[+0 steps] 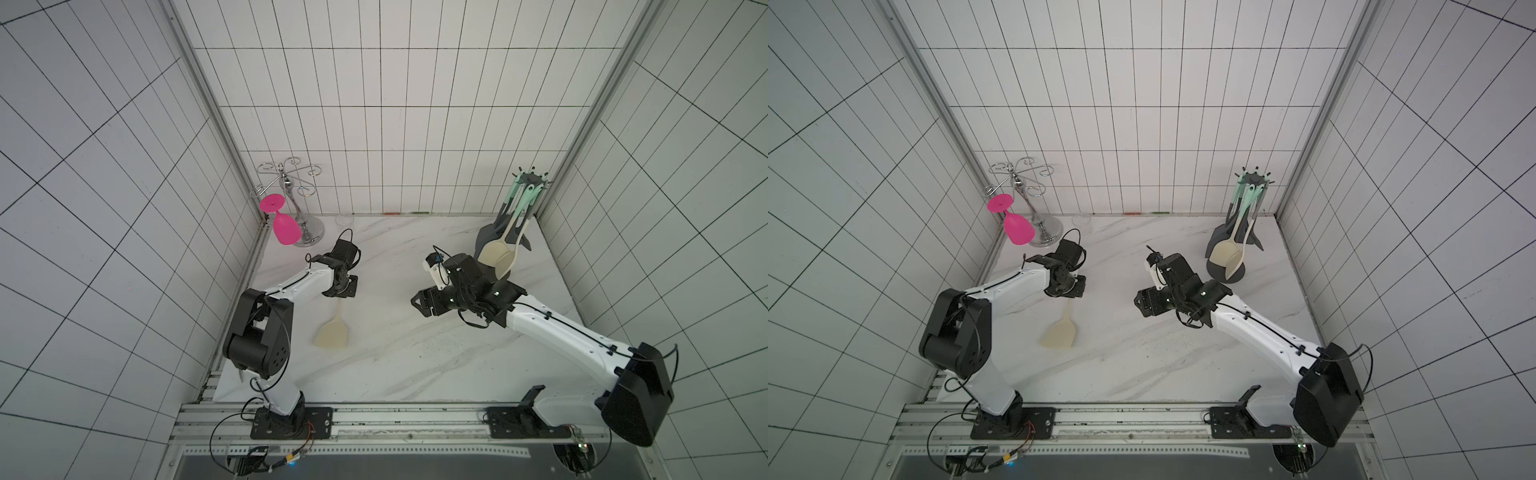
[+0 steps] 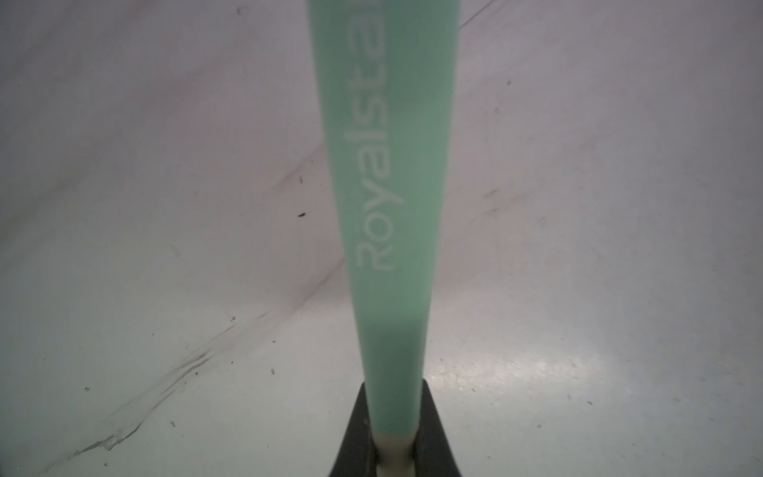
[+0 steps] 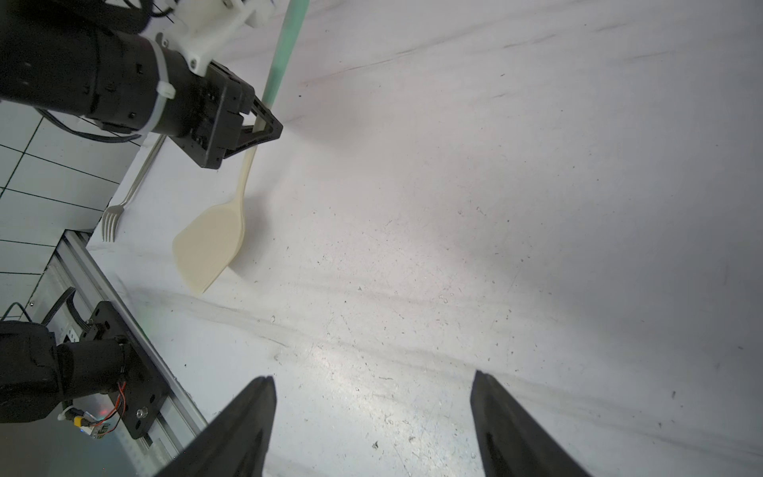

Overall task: Take the spatula off the kitchen utensil rack
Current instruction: Place the spatula at the center of the board.

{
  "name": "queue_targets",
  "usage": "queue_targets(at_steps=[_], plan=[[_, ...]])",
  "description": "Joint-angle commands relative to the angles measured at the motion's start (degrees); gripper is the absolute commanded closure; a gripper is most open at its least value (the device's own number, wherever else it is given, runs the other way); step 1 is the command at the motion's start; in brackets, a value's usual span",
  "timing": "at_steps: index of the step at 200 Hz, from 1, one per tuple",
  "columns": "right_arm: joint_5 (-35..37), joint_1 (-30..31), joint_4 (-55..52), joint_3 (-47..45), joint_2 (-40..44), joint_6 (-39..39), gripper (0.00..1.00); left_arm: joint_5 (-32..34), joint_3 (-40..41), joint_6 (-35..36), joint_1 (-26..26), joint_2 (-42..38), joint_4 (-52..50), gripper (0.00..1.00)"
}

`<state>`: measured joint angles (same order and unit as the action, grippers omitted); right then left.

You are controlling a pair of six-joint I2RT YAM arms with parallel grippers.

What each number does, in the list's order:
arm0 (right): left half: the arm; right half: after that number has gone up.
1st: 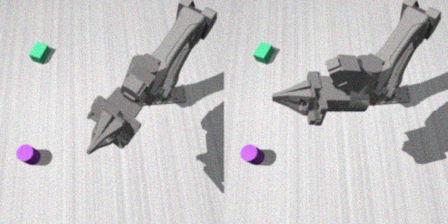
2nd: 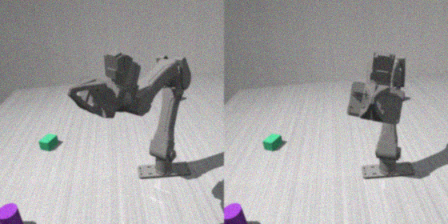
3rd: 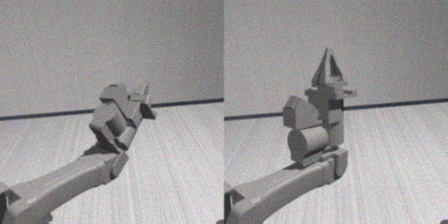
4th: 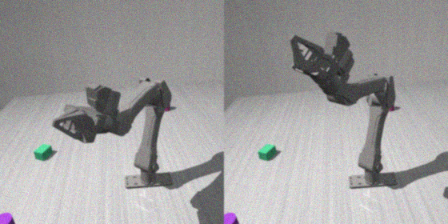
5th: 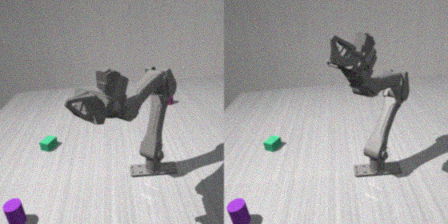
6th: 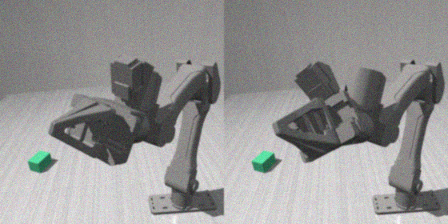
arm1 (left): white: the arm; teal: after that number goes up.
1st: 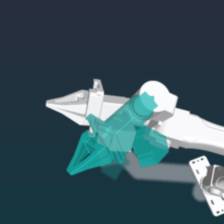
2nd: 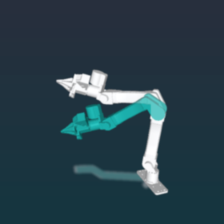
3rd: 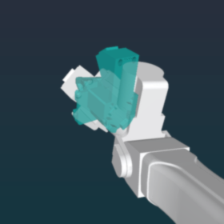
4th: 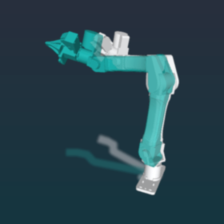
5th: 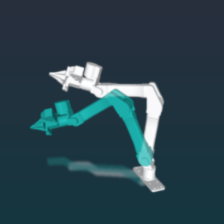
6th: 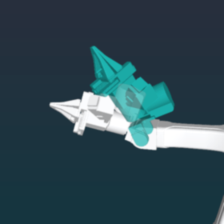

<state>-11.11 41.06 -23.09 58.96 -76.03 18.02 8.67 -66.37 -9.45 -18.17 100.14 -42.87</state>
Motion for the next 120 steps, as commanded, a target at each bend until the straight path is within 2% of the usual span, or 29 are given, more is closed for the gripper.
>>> queue_targets(at_steps=[1,44,81,102,120], plan=[[0.3,0.6,4.3,-2.9,-0.2,0.3,0.22,6.1,-1.1,1.4,2.0,2.0,-2.9,1.0],[-1.1,0.7,4.2,-0.6,-4.0,-0.3,0.22,10.9,-2.6,4.6,7.0,4.7,-5.0,1.0],[-1.2,0.7,1.9,2.2,-3.4,-0.7,0.21,9.6,-3.4,5.4,8.7,8.3,-6.9,1.0],[0.3,0.7,-0.2,2.8,-2.1,-1.8,0.2,6.5,-3.4,5.4,10.4,9.1,-7.2,1.0],[1.5,0.7,-1.9,2.8,-0.8,-2.8,0.2,7.8,-4.8,5.7,10.5,10.4,-10.1,1.0]])
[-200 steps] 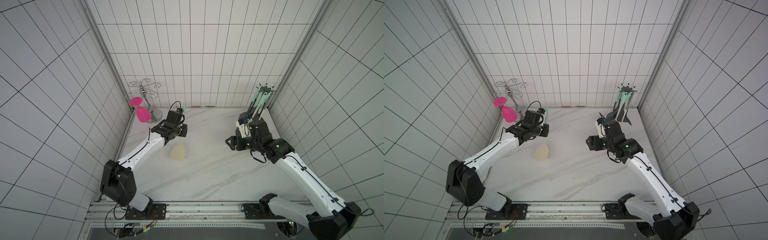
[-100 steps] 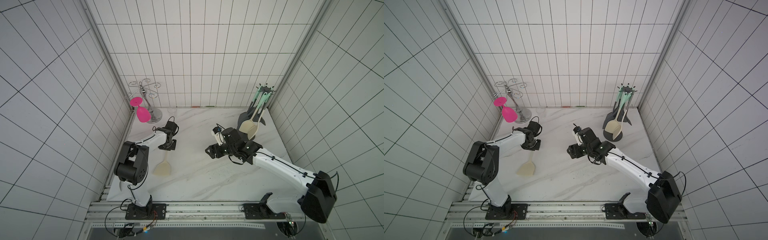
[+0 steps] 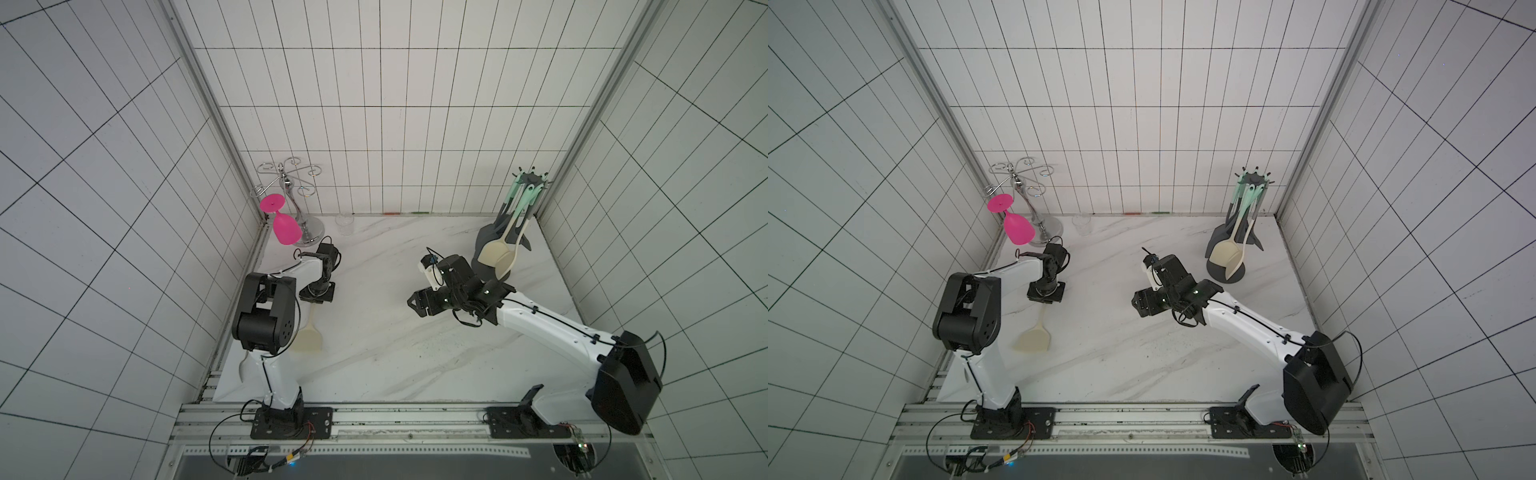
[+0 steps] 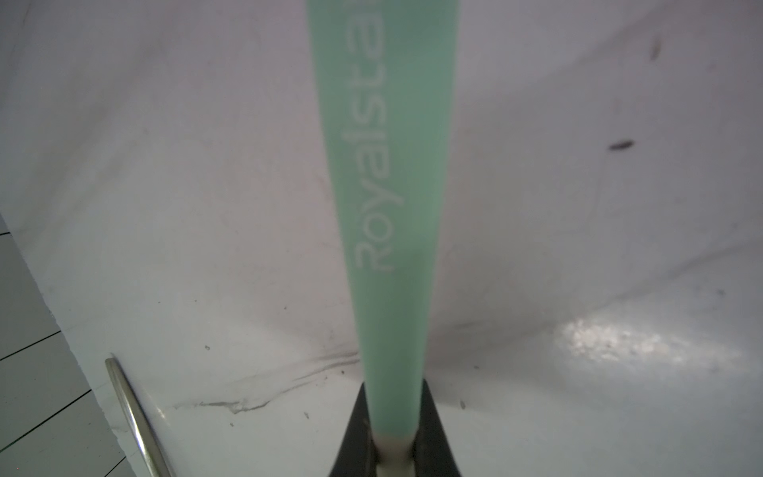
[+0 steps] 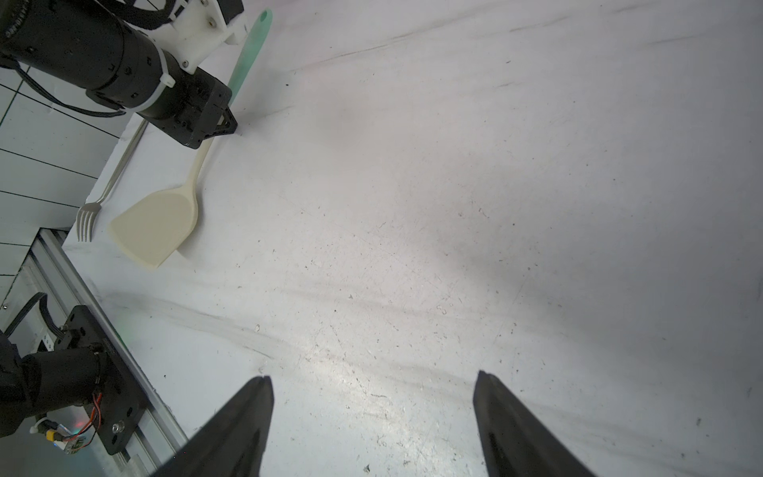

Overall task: Take the spatula off the kitchen utensil rack
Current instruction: Place the spatula at the center of the board.

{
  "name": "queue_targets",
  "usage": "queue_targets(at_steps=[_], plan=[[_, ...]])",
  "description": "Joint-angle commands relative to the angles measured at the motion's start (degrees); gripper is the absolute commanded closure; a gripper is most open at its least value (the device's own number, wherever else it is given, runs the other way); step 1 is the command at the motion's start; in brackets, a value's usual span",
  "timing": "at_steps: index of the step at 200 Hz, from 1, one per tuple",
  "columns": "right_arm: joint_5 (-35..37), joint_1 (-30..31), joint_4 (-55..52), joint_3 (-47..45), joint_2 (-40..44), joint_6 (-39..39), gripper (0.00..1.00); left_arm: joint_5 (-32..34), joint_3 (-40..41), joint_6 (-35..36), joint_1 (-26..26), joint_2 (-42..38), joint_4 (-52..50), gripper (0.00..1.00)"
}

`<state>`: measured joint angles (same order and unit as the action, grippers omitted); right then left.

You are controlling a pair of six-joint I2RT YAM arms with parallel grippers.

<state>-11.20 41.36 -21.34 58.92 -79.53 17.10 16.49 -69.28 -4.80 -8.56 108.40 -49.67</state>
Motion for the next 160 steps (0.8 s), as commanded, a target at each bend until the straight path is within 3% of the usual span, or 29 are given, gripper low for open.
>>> queue_targets(at_steps=[1,40,93,142,160], plan=[[1.6,0.4,-3.7,2.9,2.7,-2.0,0.2,0.0,-1.9,1.0,0.9,2.1,-3.4,1.0],[0.9,0.4,-7.7,3.8,4.2,-2.3,0.19,-0.2,-1.3,1.3,1.1,3.8,-3.8,1.0],[1.5,0.4,-10.6,3.8,5.3,-2.3,0.19,-2.5,-1.8,-2.2,1.1,4.7,-4.0,0.7],[4.3,0.3,-13.4,5.9,6.1,-1.3,0.19,-3.9,-4.4,-3.3,1.0,1.6,-6.1,0.64],[6.4,0.2,-12.2,7.1,7.3,-1.6,0.19,-1.4,-6.5,-3.5,0.2,-2.3,-7.4,0.63]])
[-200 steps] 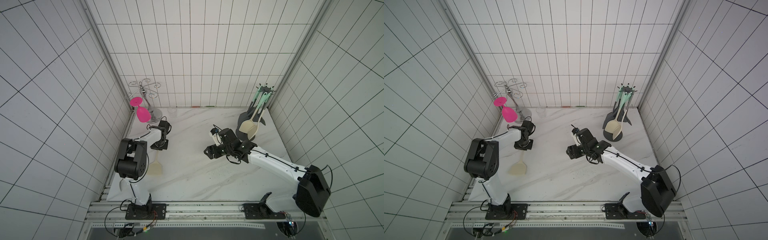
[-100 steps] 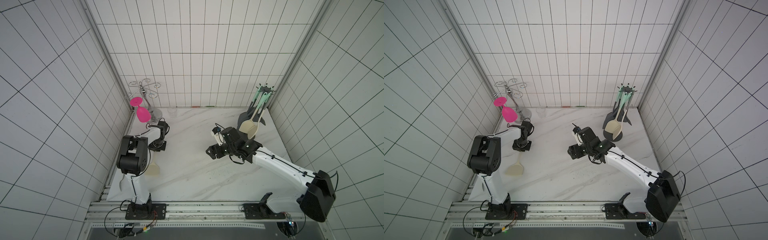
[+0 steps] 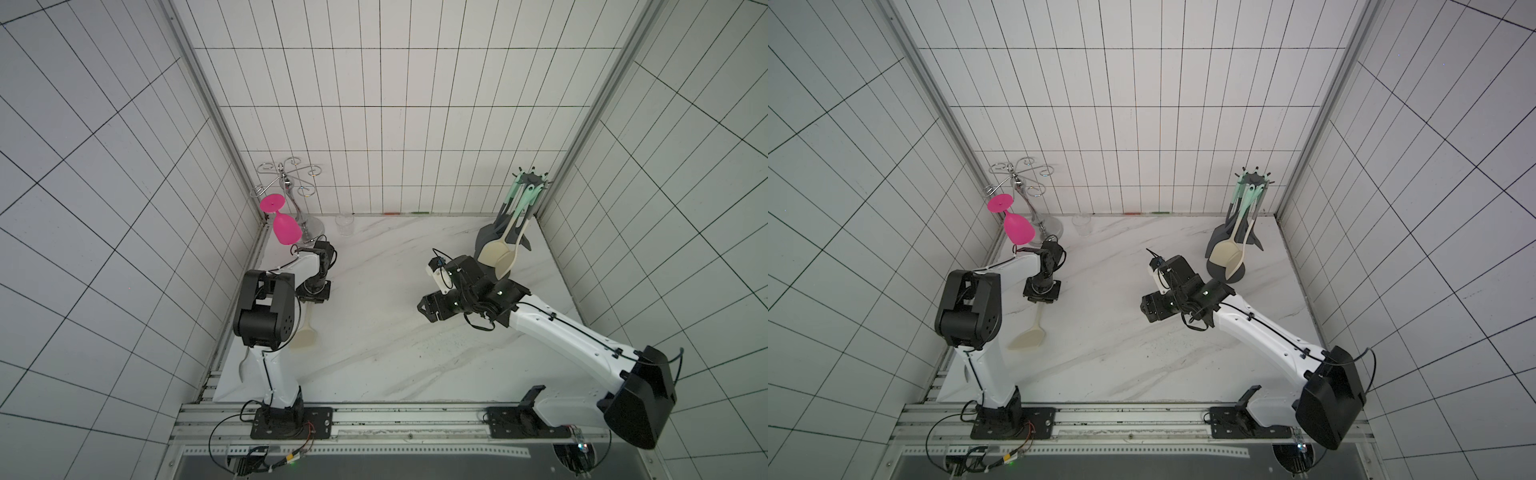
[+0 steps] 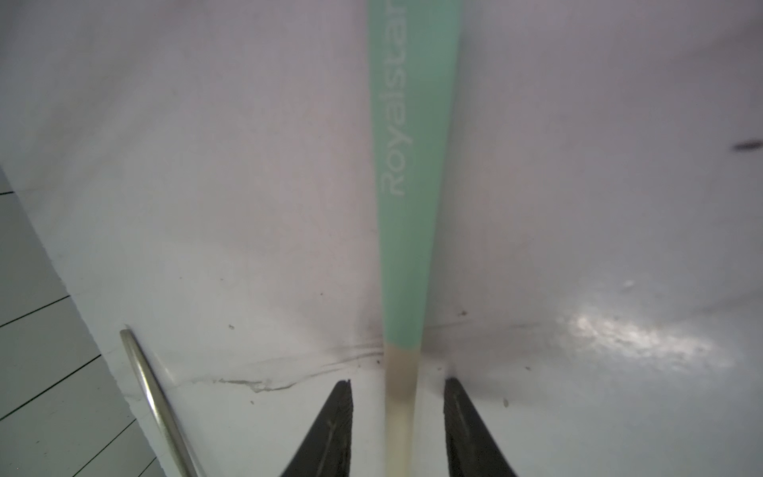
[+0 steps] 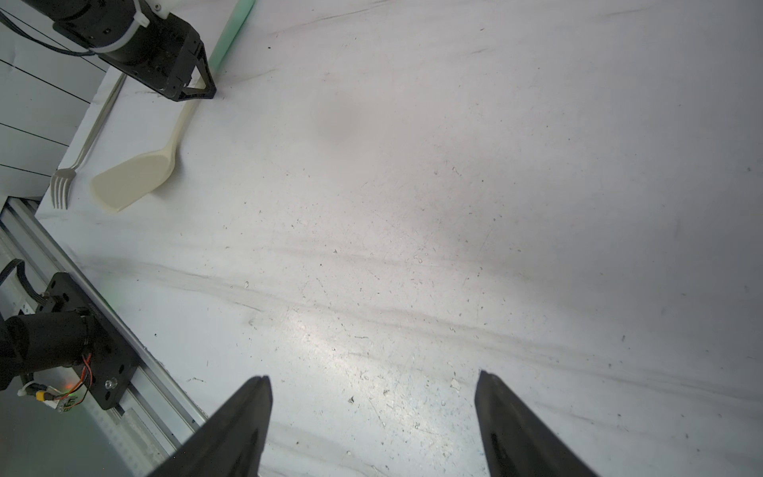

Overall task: Take the spatula off the kitchen utensil rack
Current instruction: Place the spatula at the center of the board, then take off the spatula from the rack.

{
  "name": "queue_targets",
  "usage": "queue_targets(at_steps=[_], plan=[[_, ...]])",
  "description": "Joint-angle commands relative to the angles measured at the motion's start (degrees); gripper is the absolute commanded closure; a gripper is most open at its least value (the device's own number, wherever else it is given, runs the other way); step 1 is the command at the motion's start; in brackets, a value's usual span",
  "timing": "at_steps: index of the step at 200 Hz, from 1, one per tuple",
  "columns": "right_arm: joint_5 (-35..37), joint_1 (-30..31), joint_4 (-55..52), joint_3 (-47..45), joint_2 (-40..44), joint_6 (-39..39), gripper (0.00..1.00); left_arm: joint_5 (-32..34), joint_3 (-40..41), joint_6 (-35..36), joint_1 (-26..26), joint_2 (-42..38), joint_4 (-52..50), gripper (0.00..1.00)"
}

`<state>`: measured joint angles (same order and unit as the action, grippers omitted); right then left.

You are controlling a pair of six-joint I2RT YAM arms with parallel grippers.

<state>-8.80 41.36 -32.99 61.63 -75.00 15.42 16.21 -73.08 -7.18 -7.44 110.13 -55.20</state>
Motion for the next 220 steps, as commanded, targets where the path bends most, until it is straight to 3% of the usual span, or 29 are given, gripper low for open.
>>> queue_targets(at_steps=[1,38,72,128,158,188,220], plan=[[4.3,0.2,-0.3,4.5,2.9,0.2,0.19,-1.3,-2.8,-1.2,-0.9,-4.4,-1.9,0.63],[7.5,-0.1,-3.0,11.3,3.7,0.2,0.19,-3.9,-13.2,-0.3,-5.7,-10.4,-5.7,0.61],[12.1,-1.8,-10.9,18.2,4.4,-2.2,0.18,-6.7,-23.9,-0.1,-13.5,-8.4,-3.3,0.59],[9.8,-17.5,-26.3,44.8,-4.8,-3.6,0.16,-13.0,-41.3,0.2,-27.4,0.5,-0.2,0.58],[8.7,-25.3,-27.2,55.5,-9.0,-2.7,0.16,-20.3,-38.5,0.3,-28.7,0.1,12.7,0.58],[5.2,-32.9,-26.8,61.3,-13.7,-1.6,0.16,-28.0,-32.0,-1.0,-28.7,-1.1,30.6,0.58],[0.9,-39.6,-26.7,66.9,-18.2,0.3,0.17,-35.2,-31.3,-4.5,-29.7,2.3,46.9,0.59]])
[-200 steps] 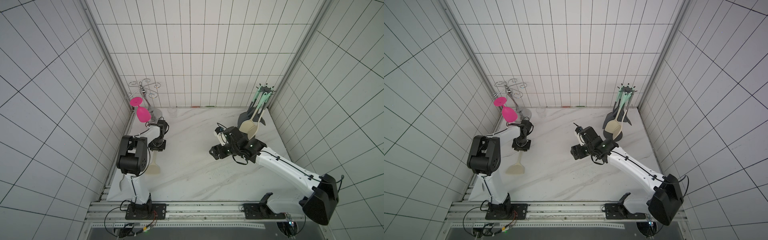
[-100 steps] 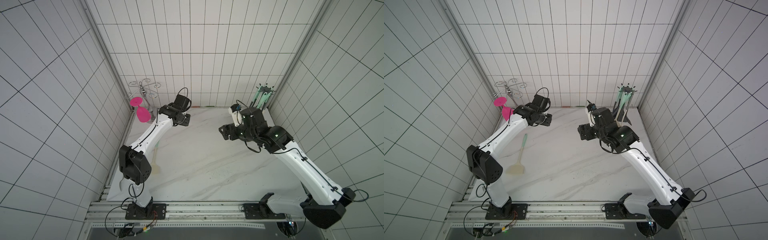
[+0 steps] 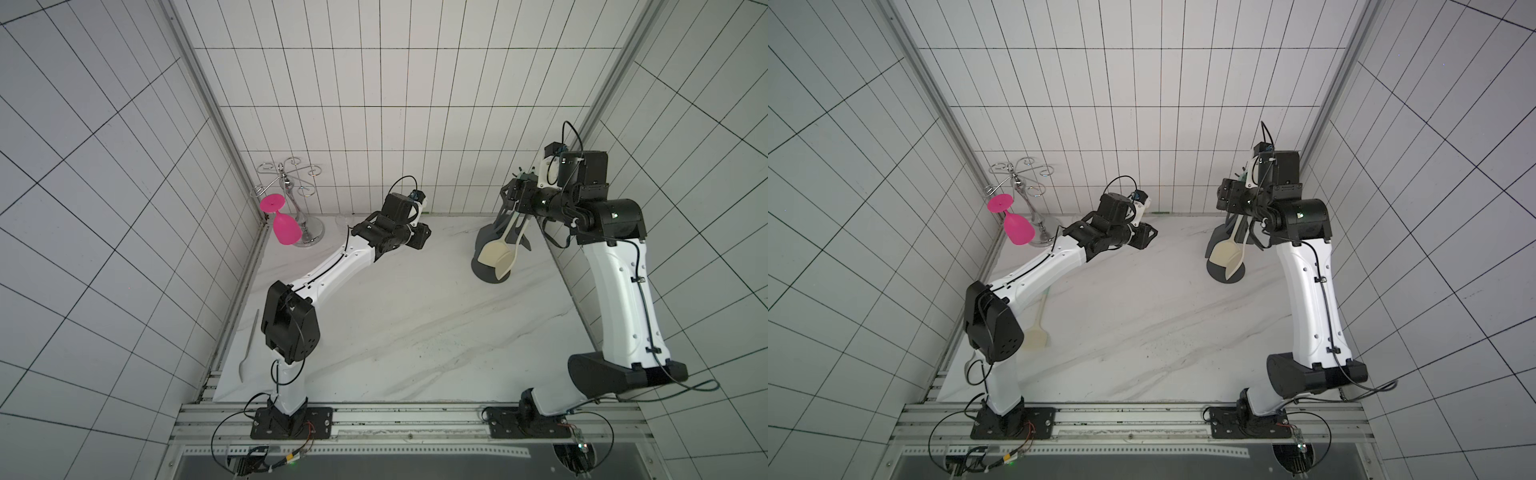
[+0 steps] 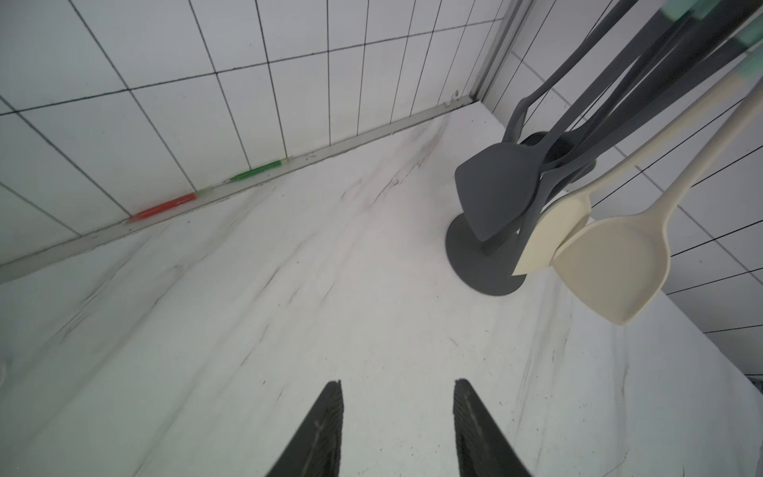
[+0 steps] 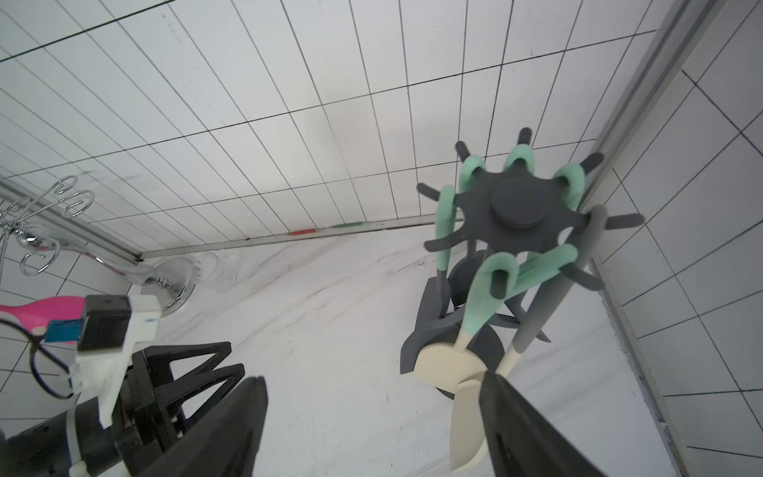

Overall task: Take the spatula off the kitchen utensil rack
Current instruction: Take off the spatula from the rack.

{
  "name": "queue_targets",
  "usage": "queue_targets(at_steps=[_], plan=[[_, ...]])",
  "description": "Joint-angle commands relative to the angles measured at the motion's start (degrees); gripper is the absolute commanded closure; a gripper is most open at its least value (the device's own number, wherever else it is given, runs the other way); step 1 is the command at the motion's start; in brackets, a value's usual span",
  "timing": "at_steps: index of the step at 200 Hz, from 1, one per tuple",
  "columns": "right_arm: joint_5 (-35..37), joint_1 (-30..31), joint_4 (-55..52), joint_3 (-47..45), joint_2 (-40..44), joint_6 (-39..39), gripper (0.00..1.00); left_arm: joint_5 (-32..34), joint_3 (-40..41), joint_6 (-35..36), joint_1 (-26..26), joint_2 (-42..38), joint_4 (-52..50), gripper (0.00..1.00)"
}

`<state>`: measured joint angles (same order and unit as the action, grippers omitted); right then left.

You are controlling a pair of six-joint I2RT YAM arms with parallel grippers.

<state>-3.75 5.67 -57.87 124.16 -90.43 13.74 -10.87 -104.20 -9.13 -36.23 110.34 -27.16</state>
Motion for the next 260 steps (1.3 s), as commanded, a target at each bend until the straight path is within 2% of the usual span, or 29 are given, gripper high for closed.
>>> queue_targets(at_steps=[1,45,83,122,142,164,191,211,236,260], plan=[[-4.2,-4.0,-1.8,4.5,-2.8,2.1,0.17,-8.2,-0.3,-2.5,-1.0,2.3,19.3,0.59],[-7.0,-8.5,-0.3,9.2,-4.9,2.8,0.17,-8.4,-11.3,-2.1,-5.6,13.5,27.8,0.59],[-8.6,-9.6,1.0,8.1,-4.7,2.0,0.18,-8.6,-18.3,-2.5,-8.4,20.4,32.8,0.58],[-10.8,-9.6,3.8,4.8,-3.6,1.5,0.24,-8.6,-21.3,-2.3,-9.6,24.9,33.7,0.58],[-12.9,-9.6,5.9,3.5,-3.3,1.8,0.28,-9.7,-21.7,-2.5,-9.8,26.0,34.1,0.61],[-15.1,-9.6,7.8,2.9,-3.2,2.2,0.36,-10.6,-21.7,-3.7,-10.1,26.0,34.9,0.7],[-15.3,-9.6,7.7,3.0,-3.1,1.5,0.42,-7.7,-21.8,-4.6,-11.5,26.1,36.4,0.71],[-13.3,-9.7,7.4,1.6,-0.9,0.1,0.4,-2.3,-20.9,-3.4,-13.6,25.9,36.7,0.7],[-6.0,-10.1,7.8,-3.2,4.4,-2.6,0.36,-0.8,-20.5,-4.1,-14.6,26.1,36.5,0.67],[0.6,-11.6,15.3,-18.4,12.6,-3.2,0.36,-1.5,-23.1,-6.3,-14.5,26.4,34.0,0.66]])
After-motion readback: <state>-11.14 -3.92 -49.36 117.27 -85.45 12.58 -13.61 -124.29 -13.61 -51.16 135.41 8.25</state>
